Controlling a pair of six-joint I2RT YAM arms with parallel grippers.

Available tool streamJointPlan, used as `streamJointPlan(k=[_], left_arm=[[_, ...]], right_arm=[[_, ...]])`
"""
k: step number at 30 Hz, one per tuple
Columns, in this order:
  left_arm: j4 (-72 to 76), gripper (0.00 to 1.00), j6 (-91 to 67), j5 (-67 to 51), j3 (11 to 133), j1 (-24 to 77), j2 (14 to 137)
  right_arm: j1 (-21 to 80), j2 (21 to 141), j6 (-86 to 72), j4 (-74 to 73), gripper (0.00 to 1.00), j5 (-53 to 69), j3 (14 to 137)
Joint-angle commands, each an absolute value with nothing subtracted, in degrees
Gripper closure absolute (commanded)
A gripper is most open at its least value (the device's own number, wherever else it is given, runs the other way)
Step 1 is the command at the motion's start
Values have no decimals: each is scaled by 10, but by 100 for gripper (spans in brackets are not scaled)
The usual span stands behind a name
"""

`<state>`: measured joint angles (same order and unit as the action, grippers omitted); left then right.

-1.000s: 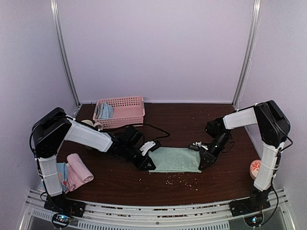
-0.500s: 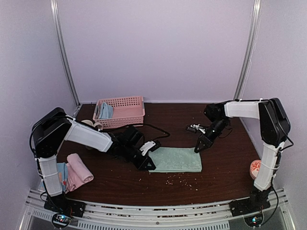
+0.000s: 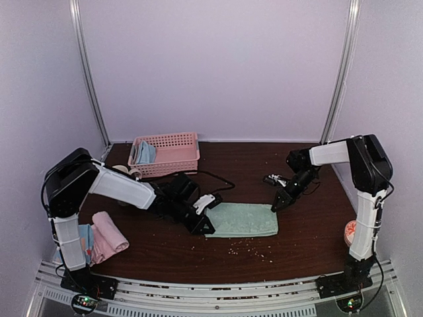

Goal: Roll the towels
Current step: Rotate the towel at the center of the board.

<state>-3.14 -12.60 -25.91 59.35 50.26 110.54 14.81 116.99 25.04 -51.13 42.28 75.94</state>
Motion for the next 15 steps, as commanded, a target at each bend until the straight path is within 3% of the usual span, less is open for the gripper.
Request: streamJointPlan(k=[1,8,15], left_arm=[[-79,92,-98,-191,616,498,1140],[-100,93,-101,-120,727,461,1207],[-123,85,-47,-123,817,432,1221]], right_arm=[[147,1149,254,-501,97,368,699],[188,1079,302,-526,98,389,616],[235,1065,375,-628,95,499,645]])
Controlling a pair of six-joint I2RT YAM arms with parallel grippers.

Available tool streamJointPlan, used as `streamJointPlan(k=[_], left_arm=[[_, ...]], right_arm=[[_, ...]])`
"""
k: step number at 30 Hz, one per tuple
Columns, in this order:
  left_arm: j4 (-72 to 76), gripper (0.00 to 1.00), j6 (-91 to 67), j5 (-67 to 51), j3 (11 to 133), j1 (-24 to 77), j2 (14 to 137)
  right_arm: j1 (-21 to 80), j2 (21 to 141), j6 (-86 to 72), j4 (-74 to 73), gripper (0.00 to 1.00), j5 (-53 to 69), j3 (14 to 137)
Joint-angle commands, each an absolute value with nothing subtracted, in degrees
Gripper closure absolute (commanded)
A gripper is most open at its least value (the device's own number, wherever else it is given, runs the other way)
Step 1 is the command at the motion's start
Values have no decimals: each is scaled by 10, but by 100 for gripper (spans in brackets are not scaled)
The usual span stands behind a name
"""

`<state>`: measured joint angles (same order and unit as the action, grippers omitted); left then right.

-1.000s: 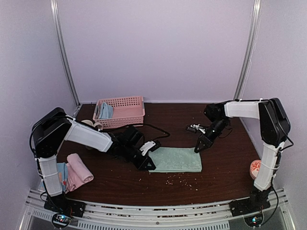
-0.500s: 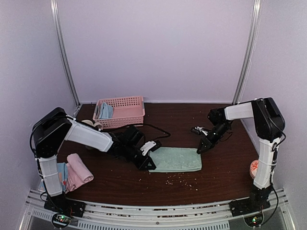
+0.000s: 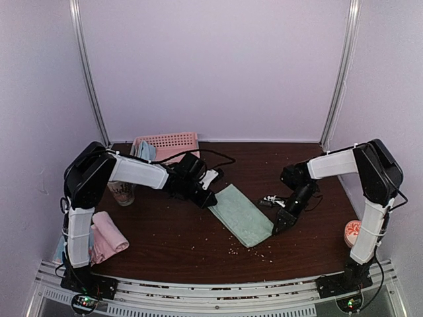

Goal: Roll the towels
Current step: Rotate the towel at the center of the board.

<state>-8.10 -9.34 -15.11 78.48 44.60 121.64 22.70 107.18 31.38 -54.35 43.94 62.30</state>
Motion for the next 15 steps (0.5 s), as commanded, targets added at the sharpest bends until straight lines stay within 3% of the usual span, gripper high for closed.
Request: streamJointPlan(k=[1,7,15], left_arm=[[-124,84,-39,-124,820,432,1210],[-127,73,-23,-134,792,432,1126],[-16,73,-89,-124,662,442,1022]], right_arm=[[233,1068,392,-651,95,506,658],[220,1061,450,-722,93,534,746],[226,1120,262,-543,94,461,883]])
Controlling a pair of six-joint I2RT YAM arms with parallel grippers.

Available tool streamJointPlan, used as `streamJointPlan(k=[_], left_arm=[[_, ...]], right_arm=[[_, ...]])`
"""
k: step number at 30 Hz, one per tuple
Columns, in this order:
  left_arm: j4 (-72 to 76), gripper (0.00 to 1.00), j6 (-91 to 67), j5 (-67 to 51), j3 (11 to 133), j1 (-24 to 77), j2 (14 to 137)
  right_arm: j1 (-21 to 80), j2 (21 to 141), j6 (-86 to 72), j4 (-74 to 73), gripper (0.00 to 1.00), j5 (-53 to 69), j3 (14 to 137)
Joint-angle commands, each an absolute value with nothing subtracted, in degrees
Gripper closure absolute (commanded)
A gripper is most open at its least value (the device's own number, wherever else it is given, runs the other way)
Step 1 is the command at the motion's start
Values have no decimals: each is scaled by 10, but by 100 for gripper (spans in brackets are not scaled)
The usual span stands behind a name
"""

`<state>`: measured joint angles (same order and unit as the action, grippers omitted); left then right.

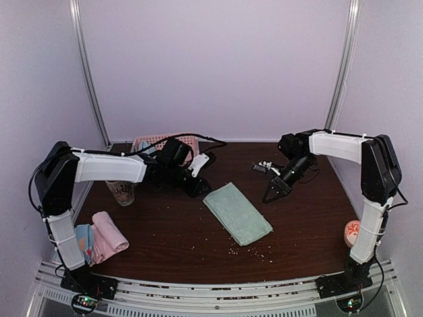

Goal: Roll the towels
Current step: Rotate the towel at the center of the board.

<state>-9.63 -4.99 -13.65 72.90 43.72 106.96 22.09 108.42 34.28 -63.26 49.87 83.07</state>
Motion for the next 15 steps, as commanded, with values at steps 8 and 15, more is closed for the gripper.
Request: streamJointPlan(k=[8,15], left_arm=[[109,87,-62,-204,600,521,1005],[51,100,-21,-216,743,610,1148]], right_arm=[[240,1302,192,-555,97,505,1110],[257,1395,170,-551,98,557,1186]])
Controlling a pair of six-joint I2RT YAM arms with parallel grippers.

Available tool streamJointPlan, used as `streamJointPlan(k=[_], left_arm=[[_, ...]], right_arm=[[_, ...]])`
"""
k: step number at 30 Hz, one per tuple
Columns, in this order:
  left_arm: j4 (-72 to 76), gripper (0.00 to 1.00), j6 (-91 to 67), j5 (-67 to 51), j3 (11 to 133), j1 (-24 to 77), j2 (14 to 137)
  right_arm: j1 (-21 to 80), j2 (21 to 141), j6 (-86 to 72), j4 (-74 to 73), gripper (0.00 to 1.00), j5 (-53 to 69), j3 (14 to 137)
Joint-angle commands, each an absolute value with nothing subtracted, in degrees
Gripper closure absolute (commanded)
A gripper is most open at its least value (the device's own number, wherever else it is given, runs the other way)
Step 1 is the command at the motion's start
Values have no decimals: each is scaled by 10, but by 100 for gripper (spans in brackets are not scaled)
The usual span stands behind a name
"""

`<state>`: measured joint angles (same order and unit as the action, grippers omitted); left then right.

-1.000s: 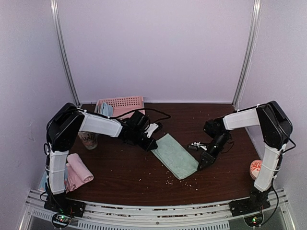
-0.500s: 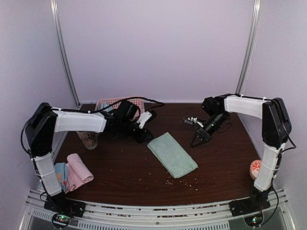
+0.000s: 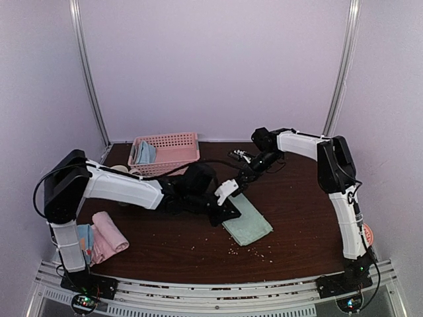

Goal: Roll the towels
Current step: Rotate the towel at the center of the board.

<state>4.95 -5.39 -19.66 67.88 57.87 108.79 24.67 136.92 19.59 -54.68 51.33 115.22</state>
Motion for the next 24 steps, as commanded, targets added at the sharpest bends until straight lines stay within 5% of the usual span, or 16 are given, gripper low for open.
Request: streamJointPlan(k=[1,12,24], left_arm=[[44,100,-16,-215,761,619,1168],[-22,100,-11,-166,783,630,1230],[-47,100,21,-132,729,621,1188]], right_arm=[[258,1402,169,-550,98,558,1189],[236,1394,46,-462,98,367,1110],[228,1326,38,-435,94,374,1038]])
